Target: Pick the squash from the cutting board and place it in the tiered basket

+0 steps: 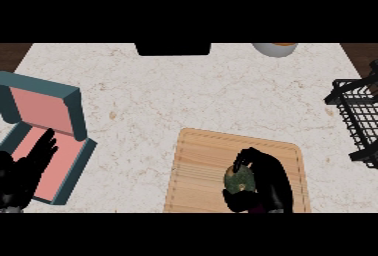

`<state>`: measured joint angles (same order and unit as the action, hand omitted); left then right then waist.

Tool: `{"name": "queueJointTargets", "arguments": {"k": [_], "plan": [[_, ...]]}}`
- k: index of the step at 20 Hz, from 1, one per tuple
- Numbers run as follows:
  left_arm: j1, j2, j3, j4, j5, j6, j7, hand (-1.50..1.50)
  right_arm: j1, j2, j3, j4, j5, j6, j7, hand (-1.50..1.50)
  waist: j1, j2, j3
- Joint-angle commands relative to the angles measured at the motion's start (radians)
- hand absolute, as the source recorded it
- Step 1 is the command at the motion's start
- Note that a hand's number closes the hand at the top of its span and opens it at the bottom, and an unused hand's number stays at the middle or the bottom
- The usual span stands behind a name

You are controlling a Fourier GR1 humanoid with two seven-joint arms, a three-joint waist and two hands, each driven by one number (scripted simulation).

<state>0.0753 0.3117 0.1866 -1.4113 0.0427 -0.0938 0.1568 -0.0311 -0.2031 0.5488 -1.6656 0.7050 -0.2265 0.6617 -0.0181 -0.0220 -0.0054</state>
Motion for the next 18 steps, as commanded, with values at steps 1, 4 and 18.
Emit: {"name": "queueJointTargets", "arguments": {"k": [1,4,18], "plan": [[0.049,0.024,0.018,-0.004,0.007,-0.02,-0.008,0.0,0.044,-0.126,0.168,-0.179,0.209,0.087,0.052,1.5,-0.014,-0.014,-0.003],[0.04,0.014,0.032,0.005,0.016,-0.005,0.004,0.0,0.112,-0.169,0.214,-0.434,0.321,0.116,0.171,1.5,-0.047,-0.01,-0.001],[-0.008,-0.011,0.004,0.008,-0.015,0.006,-0.002,0.0,0.054,-0.251,0.004,-0.993,0.382,0.374,0.401,1.5,0.0,0.018,0.004]]}}
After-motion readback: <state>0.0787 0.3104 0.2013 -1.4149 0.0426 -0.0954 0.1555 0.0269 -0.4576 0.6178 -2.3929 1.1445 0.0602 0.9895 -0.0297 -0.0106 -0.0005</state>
